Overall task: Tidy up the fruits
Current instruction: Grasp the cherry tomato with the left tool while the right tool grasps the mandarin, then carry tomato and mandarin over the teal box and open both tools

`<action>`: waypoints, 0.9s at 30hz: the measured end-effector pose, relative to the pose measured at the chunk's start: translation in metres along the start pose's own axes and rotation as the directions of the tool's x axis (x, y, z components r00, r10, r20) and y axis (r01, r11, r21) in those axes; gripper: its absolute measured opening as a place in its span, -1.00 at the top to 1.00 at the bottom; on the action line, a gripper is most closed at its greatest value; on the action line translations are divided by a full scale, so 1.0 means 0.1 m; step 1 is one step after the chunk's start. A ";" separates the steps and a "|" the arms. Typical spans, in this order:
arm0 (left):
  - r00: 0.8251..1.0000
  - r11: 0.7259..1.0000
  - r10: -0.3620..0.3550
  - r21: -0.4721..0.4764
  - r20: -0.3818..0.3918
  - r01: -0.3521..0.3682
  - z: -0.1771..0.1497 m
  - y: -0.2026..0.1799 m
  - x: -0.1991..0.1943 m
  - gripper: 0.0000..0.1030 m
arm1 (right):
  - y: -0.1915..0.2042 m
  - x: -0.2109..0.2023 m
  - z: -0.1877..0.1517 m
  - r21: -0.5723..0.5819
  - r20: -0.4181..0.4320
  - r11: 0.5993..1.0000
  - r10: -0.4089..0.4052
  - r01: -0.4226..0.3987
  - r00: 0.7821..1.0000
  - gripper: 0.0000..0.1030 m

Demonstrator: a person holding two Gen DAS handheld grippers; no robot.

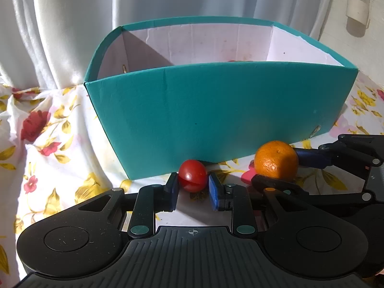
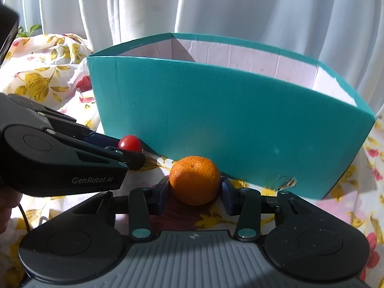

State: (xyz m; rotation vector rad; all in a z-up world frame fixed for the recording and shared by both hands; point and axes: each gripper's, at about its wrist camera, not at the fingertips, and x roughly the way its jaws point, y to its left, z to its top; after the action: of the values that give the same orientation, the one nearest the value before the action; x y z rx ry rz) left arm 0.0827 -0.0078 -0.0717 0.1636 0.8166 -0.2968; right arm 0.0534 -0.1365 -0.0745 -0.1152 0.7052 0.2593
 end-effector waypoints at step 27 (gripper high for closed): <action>0.982 0.982 0.175 -0.091 0.075 -0.168 1.09 -0.24 -1.02 0.43 | -0.53 -1.09 0.85 0.155 0.165 0.978 -0.165 0.139 0.972 0.18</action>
State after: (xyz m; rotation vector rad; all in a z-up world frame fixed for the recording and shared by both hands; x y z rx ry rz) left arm 0.0848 -0.0386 0.0765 0.1412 0.7267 -0.1053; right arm 0.0415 -0.1929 0.0625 -0.0091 0.5323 0.0700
